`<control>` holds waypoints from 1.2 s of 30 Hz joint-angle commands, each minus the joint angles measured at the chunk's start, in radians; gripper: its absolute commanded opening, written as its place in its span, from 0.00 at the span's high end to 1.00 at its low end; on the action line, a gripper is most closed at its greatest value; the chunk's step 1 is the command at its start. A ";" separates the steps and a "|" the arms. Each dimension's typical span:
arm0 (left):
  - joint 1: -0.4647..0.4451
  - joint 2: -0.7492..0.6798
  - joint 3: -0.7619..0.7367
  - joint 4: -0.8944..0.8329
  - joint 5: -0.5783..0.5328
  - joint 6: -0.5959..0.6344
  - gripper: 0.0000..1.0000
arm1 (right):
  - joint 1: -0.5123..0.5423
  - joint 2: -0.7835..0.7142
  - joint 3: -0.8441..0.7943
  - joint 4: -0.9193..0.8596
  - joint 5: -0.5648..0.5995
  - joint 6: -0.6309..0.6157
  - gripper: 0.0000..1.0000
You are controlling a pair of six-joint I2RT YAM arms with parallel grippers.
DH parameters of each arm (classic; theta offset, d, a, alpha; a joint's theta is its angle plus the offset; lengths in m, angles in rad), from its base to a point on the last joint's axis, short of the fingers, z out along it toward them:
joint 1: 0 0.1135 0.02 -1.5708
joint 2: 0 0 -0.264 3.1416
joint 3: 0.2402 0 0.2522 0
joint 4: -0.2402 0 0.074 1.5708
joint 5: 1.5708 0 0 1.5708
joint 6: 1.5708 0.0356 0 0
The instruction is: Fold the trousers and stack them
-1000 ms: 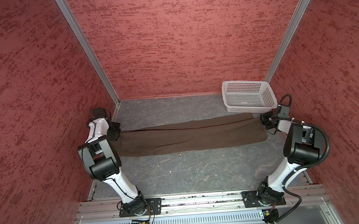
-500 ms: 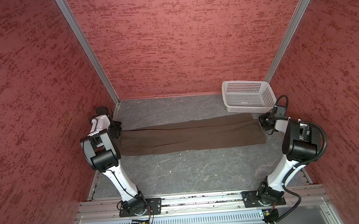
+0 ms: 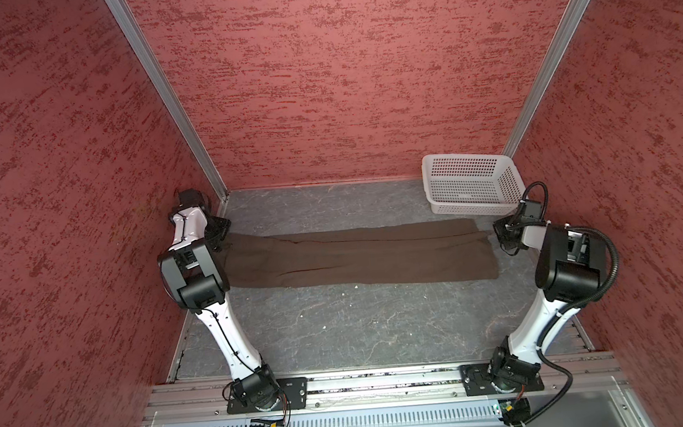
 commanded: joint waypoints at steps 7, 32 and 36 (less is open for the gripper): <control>-0.101 -0.118 -0.024 -0.024 0.008 0.041 0.23 | 0.039 -0.254 -0.129 -0.093 0.000 -0.134 0.77; -0.689 -0.213 -0.460 0.113 0.195 0.071 0.94 | 0.661 -0.099 -0.155 0.073 0.002 -0.318 1.00; -0.699 -0.177 -0.469 0.135 0.200 0.074 0.93 | 0.664 -0.037 -0.113 0.067 0.003 -0.310 1.00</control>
